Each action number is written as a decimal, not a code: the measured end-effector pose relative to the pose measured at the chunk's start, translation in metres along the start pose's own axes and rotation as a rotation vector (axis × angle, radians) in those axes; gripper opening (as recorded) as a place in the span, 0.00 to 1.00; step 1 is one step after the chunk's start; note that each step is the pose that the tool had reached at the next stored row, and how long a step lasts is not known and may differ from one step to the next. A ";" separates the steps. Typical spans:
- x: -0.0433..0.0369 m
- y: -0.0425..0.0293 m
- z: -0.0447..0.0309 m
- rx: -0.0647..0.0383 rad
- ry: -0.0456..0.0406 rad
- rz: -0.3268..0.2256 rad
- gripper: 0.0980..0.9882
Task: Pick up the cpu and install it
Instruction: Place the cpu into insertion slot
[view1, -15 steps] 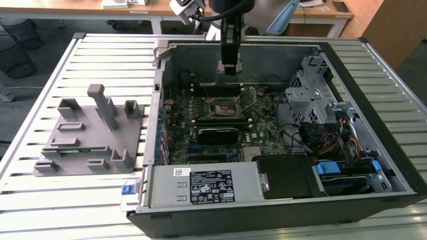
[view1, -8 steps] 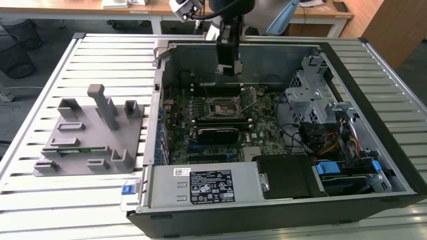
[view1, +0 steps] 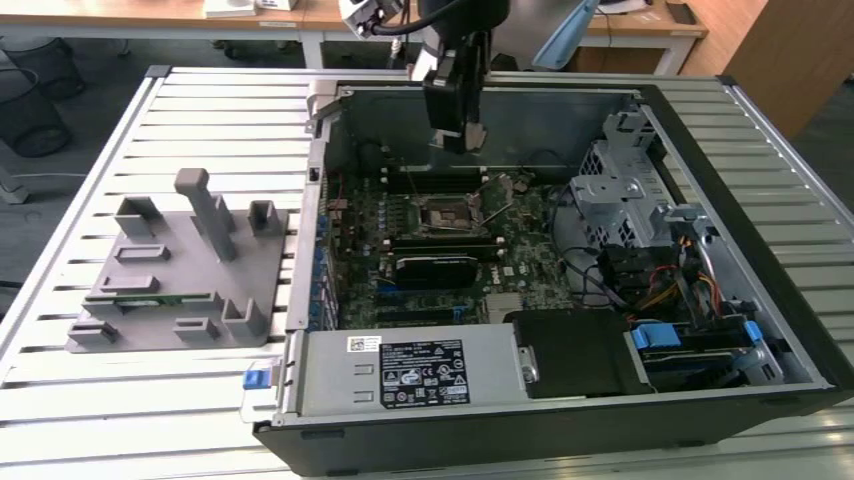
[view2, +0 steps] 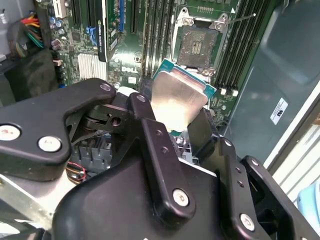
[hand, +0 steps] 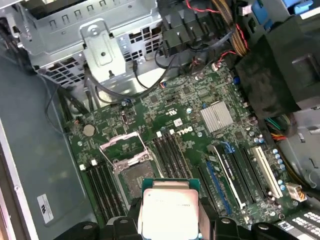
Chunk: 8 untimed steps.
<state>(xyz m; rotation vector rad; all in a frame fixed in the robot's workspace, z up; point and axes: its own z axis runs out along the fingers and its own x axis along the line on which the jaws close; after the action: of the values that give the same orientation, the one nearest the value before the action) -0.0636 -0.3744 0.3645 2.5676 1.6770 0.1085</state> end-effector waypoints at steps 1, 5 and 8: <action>0.0000 0.0000 0.0000 0.000 0.0000 0.001 0.48; 0.0002 -0.0001 0.0003 0.000 -0.0008 0.010 0.48; 0.0005 -0.0004 0.0007 -0.001 -0.0051 0.050 0.48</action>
<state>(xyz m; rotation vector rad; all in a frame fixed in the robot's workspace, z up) -0.0636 -0.3738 0.3637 2.6079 1.6105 0.1054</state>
